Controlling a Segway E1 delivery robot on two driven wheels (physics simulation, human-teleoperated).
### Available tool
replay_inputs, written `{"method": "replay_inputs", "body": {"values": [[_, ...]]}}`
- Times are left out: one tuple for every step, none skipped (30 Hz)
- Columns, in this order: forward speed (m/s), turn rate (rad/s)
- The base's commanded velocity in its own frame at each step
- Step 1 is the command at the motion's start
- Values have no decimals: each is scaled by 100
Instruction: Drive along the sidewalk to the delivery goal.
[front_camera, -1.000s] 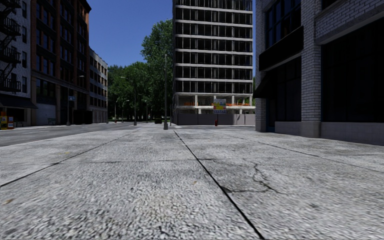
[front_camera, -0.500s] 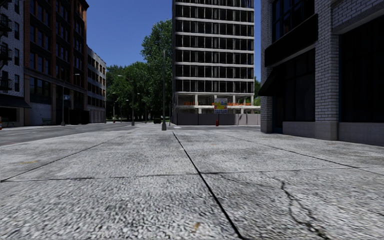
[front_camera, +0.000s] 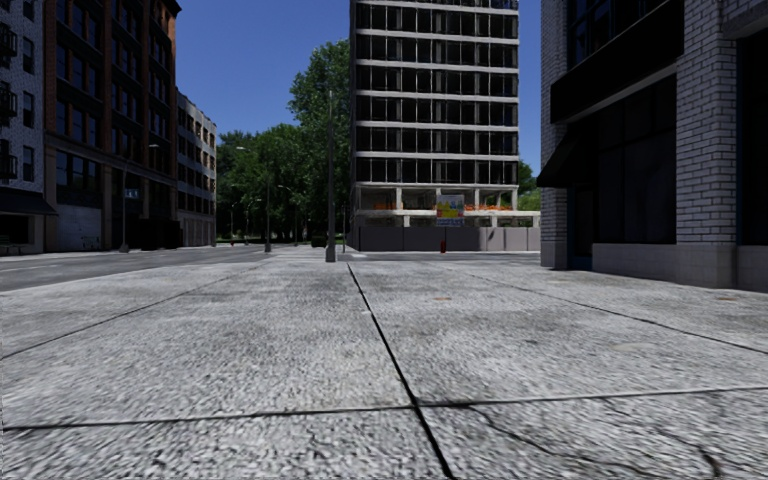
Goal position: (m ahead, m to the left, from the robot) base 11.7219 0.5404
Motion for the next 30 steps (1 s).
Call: {"method": "replay_inputs", "body": {"values": [[200, 2], [200, 2], [200, 2], [200, 2], [200, 2], [200, 0], [200, 0], [200, 0], [200, 0], [200, 0], [200, 0], [200, 0], [200, 0], [200, 0], [200, 0], [200, 0], [200, 0], [200, 0], [200, 0], [200, 0], [200, 0], [200, 0], [200, 0], [200, 0], [200, 0], [200, 0], [200, 7], [200, 10], [200, 11], [200, 11]]}}
